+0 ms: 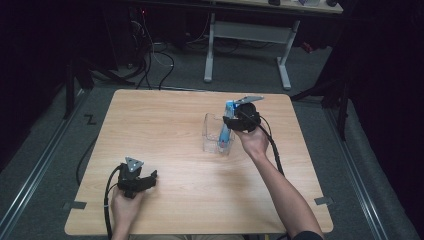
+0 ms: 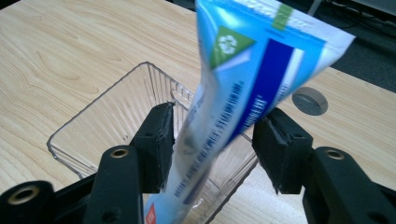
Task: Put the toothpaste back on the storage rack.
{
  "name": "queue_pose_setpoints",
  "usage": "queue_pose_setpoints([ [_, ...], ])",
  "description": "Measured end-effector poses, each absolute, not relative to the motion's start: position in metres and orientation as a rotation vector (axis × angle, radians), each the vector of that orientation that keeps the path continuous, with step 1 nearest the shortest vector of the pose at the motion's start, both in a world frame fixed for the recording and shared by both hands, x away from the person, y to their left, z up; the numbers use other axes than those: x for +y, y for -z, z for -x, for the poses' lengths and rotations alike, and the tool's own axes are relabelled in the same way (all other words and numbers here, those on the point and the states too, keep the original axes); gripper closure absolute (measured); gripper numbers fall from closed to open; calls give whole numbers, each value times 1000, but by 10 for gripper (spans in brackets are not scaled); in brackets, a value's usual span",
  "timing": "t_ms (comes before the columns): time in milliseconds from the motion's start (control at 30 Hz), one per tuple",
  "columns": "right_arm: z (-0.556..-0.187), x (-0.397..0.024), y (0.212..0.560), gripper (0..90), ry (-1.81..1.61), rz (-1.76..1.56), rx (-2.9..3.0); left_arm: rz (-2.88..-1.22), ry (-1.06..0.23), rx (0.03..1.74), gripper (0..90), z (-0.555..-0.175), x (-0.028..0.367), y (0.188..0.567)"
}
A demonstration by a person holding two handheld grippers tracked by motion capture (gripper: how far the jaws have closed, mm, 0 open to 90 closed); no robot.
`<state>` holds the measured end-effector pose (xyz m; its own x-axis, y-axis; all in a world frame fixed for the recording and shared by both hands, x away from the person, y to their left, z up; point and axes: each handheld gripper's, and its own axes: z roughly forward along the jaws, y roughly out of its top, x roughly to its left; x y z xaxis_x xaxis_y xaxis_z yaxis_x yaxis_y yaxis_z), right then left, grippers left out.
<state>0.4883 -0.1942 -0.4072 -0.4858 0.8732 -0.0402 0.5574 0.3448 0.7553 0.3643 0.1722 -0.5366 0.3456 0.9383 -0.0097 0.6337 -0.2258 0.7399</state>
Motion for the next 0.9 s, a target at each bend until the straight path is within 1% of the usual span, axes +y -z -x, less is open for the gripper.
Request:
queue_pose_setpoints([
  [467, -482, -201, 403, 468, -981, -1253, 2155, -1954, -594, 1370, 261, -364, 172, 537],
  [700, -474, -210, 404, 469, -1008, -1260, 2129, -1955, -594, 1369, 261, -364, 172, 537],
  [900, -469, -217, 398, 469, -1052, -1271, 2121, -1955, -595, 1370, 261, -364, 172, 537],
])
